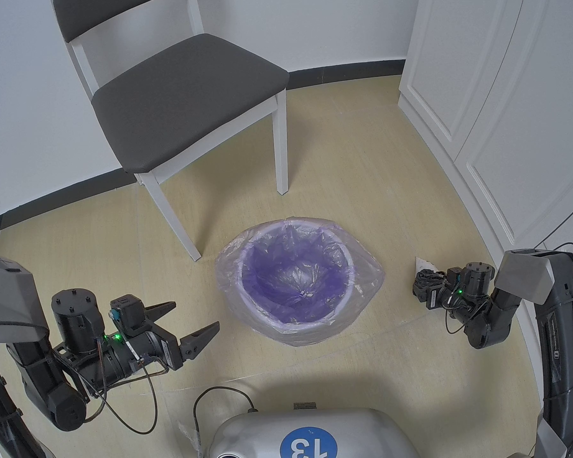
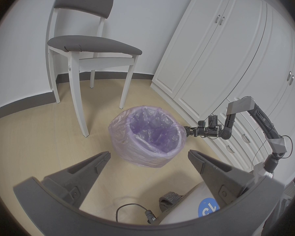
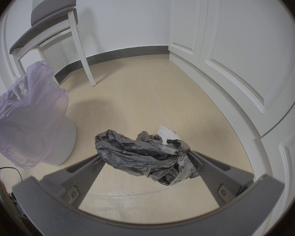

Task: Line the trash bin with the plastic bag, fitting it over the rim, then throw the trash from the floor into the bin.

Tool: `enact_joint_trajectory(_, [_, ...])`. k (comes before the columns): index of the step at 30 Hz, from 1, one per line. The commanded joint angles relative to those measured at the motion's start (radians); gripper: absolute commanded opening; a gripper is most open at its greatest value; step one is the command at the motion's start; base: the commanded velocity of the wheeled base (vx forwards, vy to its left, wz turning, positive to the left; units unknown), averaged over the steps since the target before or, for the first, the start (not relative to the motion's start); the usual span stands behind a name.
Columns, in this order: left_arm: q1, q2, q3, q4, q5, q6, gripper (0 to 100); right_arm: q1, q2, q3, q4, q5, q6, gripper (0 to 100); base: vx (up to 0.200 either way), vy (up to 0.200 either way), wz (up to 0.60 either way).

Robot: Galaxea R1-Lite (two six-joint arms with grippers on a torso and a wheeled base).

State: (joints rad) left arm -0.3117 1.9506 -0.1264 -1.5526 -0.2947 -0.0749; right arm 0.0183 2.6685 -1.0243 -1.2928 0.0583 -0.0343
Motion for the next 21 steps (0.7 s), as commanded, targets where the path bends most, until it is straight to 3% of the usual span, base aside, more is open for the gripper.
enact_joint_trajectory(1, [-0.003,-0.002,0.001,-0.018,0.000,0.000,100,0.000,0.004,-0.002,0.000,0.000,-0.001,100,0.000,0.000,0.00])
enact_joint_trajectory(9, [-0.003,-0.004,-0.001,-0.018,0.000,0.000,100,0.002,0.004,0.000,-0.005,-0.003,-0.004,100,0.000,0.000,0.00])
enact_joint_trajectory(10, [-0.004,-0.004,-0.001,-0.018,0.000,0.000,100,0.002,0.005,0.001,-0.010,-0.006,-0.006,0,0.000,0.000,0.00])
enact_joint_trajectory(21, [-0.041,-0.010,0.002,-0.018,0.000,0.000,100,0.002,0.005,0.001,-0.011,-0.015,-0.009,0,0.000,0.000,0.00])
